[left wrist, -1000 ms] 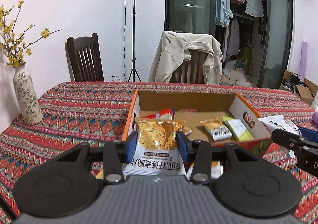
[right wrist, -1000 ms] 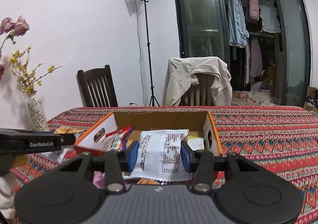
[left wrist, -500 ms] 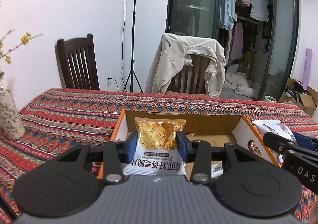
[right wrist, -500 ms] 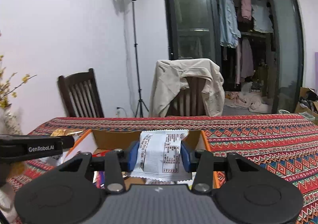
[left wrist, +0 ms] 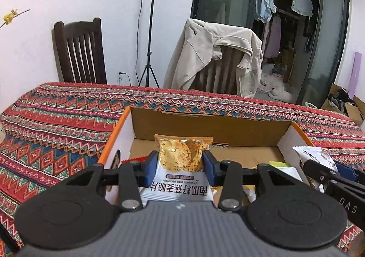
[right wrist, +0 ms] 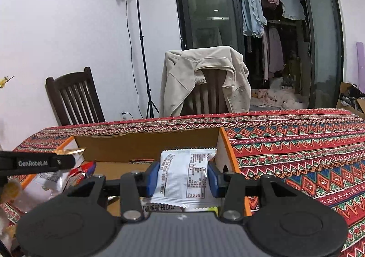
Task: Organize snacks
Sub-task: 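Carry both packets into the orange box and open both tools, then withdraw both tools from the box back toward the snack pile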
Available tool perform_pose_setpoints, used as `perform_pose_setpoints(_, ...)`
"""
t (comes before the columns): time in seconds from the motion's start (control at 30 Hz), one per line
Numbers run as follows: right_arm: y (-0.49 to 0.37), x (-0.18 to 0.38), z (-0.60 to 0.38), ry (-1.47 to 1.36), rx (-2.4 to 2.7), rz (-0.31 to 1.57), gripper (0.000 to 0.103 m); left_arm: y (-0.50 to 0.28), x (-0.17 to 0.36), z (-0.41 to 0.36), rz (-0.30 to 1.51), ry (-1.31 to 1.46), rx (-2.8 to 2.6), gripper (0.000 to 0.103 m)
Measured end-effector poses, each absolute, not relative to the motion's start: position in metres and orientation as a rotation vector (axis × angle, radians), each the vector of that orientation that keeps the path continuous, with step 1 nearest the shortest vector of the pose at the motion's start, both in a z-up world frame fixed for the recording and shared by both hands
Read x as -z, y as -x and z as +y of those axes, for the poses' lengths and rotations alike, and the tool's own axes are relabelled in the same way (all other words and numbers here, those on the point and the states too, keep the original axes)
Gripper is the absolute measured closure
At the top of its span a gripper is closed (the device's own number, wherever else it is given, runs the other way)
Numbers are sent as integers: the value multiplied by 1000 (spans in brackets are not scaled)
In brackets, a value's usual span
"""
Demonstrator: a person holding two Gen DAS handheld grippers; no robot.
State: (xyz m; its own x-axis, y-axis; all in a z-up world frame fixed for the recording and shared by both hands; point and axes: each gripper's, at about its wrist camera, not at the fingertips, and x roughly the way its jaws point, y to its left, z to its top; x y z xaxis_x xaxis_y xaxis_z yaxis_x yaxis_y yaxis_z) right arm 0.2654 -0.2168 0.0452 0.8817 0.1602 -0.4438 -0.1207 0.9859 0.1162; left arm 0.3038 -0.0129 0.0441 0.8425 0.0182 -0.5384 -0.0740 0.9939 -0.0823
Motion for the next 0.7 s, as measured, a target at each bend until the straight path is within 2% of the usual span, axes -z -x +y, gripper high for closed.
perform_pose_setpoints(0.1,-265,-42,-215,-77,-149,472,58,-305,-41,-11,581,110,-49,58)
perform_pose_setpoints(0.13,-265,-41,-215,-75,-146,475,56,-305,-40,-11,585,110,-55,54)
perform_pose_setpoints(0.17,-264,-41,-215,-74,-142,475,50,-305,-39,-10,586,115,-53,45)
perform_pose_setpoints(0.2,-265,-41,-216,-78,-142,478,31,-304,-40,-8,586,127,-49,36)
perform_pose_setpoints(0.23,-265,-41,-218,-89,-147,480,14,-302,-40,-7,578,143,-56,13)
perform_pose_setpoints(0.27,-264,-42,-221,-103,-154,479,9,-300,-41,-5,563,152,-71,0)
perform_pose_setpoints(0.3,-263,-43,-222,-113,-157,476,3,-297,-43,-5,538,154,-88,0)
perform_pose_setpoints(0.4,-260,-45,-228,-130,-151,464,0,-294,-45,-5,513,156,-84,0)
perform_pose_setpoints(0.7,-250,-52,-236,-149,-144,438,0,-287,-54,-11,502,133,-94,0)
